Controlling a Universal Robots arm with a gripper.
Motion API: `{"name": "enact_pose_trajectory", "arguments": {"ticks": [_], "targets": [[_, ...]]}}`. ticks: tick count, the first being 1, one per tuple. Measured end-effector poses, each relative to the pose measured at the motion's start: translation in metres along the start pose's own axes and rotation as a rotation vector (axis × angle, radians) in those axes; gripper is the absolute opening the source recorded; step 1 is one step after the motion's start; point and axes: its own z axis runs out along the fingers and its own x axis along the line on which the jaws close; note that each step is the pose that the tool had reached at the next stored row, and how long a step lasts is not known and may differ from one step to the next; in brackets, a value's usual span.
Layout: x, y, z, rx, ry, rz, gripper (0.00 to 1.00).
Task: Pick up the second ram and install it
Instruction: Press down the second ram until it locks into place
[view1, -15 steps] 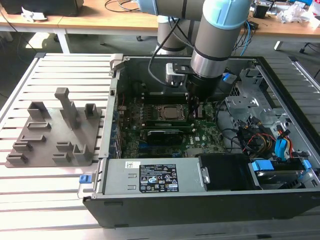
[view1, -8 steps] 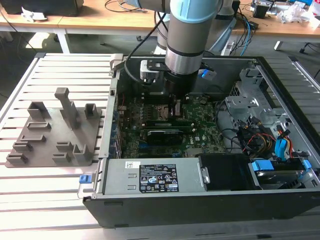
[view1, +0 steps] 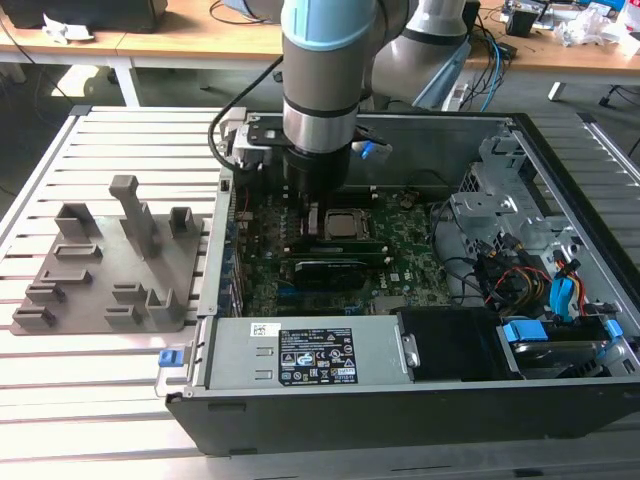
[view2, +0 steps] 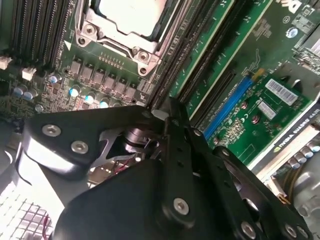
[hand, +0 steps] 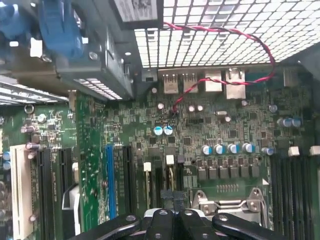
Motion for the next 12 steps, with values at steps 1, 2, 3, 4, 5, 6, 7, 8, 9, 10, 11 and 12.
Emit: {"name": "enact_pose_trajectory", "arguments": {"ticks": [1,2,3,4,5,6,7,8,9,10,11,12], "targets": [[0.0,0.0003,0.0014,-0.0001,-0.0002,0.0,0.11],[0.0,0.0003,0.0021,-0.0002,0.0002,0.0,0.11],[0.0001,0.0004,0.0026,-0.0001,-0.0001,0.0,0.11],[-0.0003,0.0003,0.0004,0.0012,-0.0024,0.0,0.11],[-0.0002,0.0003,-0.003,0.0007,-0.0015,0.0,0.11],[-0.0003,-0.0022,-0.004,-0.0003,-0.0007,0.0,0.11],[-0.0005,-0.0067,-0.0042,-0.0022,-0.0005,0.0,0.11],[-0.0012,-0.0191,-0.0044,-0.0101,-0.0001,0.0,0.11],[-0.0016,-0.0271,-0.0046,-0.0152,0.0003,0.0,0.11],[-0.0021,-0.0361,-0.0048,-0.0205,0.0007,0.0,0.11],[-0.0027,-0.0468,-0.005,-0.025,0.0008,0.0,0.11],[-0.0028,-0.0499,-0.0056,-0.0256,0.0012,0.0,0.11]]}}
